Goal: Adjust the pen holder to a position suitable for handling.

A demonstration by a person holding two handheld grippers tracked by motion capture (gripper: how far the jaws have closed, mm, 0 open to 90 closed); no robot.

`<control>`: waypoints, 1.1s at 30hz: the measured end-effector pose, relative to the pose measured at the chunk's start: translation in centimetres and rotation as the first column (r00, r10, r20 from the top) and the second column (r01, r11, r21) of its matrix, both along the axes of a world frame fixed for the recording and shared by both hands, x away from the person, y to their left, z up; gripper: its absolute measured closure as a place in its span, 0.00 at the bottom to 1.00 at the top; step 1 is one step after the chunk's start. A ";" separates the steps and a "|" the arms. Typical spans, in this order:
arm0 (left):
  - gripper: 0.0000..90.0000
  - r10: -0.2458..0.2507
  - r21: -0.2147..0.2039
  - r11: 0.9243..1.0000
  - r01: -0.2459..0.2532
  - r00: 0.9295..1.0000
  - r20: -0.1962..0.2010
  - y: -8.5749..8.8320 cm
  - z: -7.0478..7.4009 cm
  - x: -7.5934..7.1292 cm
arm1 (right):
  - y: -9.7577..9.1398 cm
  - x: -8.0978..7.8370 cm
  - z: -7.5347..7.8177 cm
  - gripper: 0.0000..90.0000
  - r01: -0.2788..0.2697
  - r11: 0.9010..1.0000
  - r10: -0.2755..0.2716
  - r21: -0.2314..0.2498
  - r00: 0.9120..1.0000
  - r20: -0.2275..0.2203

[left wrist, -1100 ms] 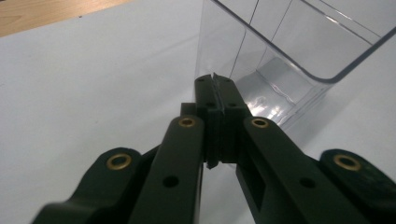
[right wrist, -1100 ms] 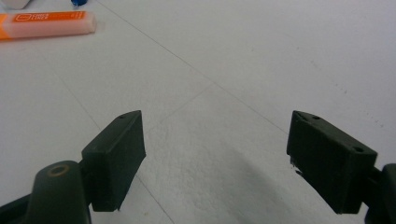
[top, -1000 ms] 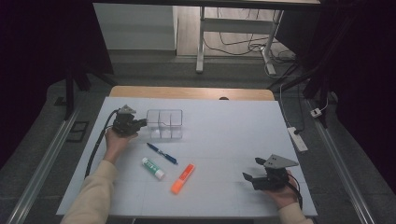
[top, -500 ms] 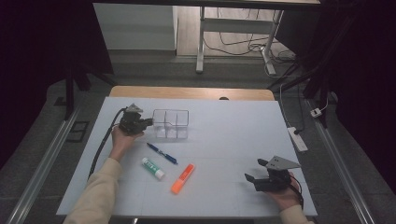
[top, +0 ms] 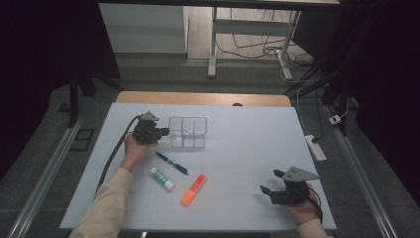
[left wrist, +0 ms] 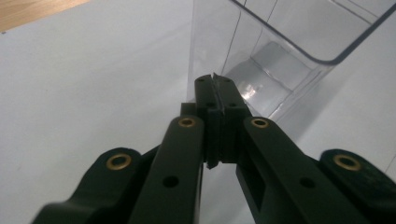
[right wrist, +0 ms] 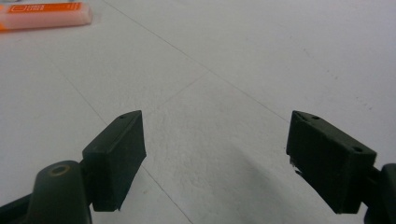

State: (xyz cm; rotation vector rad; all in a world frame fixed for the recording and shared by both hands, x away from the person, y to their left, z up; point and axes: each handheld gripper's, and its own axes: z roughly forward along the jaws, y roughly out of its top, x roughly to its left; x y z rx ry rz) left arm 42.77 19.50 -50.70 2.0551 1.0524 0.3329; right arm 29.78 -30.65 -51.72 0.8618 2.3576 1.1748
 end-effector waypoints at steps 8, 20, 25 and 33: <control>0.99 -0.011 0.005 1.000 0.011 1.000 -0.004 -0.4 0.0 0.0 | 0.0 0.0 -0.1 0.21 -0.002 1.000 0.002 -0.001 1.000 -0.004; 0.99 -0.052 0.024 0.998 0.052 0.999 -0.006 -2.3 0.2 0.1 | 0.0 0.0 -0.1 0.21 0.003 1.000 -0.003 -0.007 1.000 -0.006; 0.99 -0.059 0.029 0.998 0.060 0.998 -0.010 -3.0 0.2 0.3 | 0.0 0.0 -0.2 0.21 0.002 1.000 -0.002 -0.005 1.000 -0.007; 0.99 -0.069 0.028 0.997 0.069 0.998 -0.011 -4.0 0.2 0.8 | 0.0 0.1 -0.1 0.22 -0.002 1.000 0.002 -0.001 1.000 -0.006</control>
